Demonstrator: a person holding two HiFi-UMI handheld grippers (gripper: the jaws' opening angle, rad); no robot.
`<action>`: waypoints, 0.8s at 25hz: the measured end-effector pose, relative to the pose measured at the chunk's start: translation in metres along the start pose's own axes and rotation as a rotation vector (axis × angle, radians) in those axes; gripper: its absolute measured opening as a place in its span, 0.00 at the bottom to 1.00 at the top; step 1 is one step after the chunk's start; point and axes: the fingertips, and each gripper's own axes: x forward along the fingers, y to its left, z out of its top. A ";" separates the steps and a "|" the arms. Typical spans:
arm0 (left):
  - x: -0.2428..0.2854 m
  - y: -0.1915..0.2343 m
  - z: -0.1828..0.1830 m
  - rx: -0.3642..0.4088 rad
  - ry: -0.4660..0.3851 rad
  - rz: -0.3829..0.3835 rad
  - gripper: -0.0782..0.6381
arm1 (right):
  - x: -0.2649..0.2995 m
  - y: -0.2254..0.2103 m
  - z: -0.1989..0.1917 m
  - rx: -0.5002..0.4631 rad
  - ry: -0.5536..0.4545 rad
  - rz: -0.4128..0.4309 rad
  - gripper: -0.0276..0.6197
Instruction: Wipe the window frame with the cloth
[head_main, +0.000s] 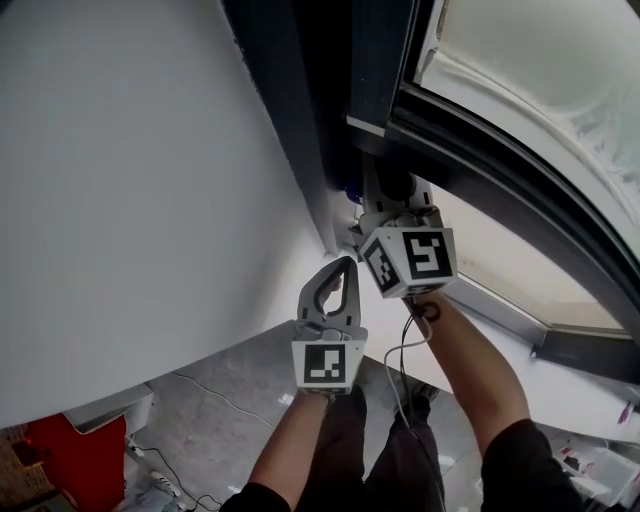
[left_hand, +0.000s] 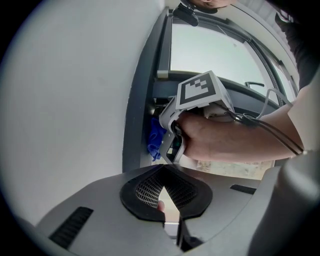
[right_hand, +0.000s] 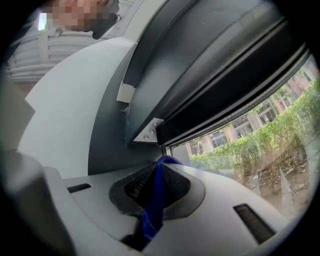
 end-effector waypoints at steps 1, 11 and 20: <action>0.000 0.001 0.004 -0.002 -0.001 0.001 0.11 | 0.000 0.001 0.002 -0.008 0.004 -0.003 0.08; -0.017 0.002 0.021 0.027 0.016 -0.004 0.12 | -0.004 0.013 0.023 -0.088 -0.083 0.001 0.08; -0.042 0.000 0.027 0.051 0.052 -0.017 0.11 | -0.036 0.035 0.020 -0.110 -0.054 0.011 0.08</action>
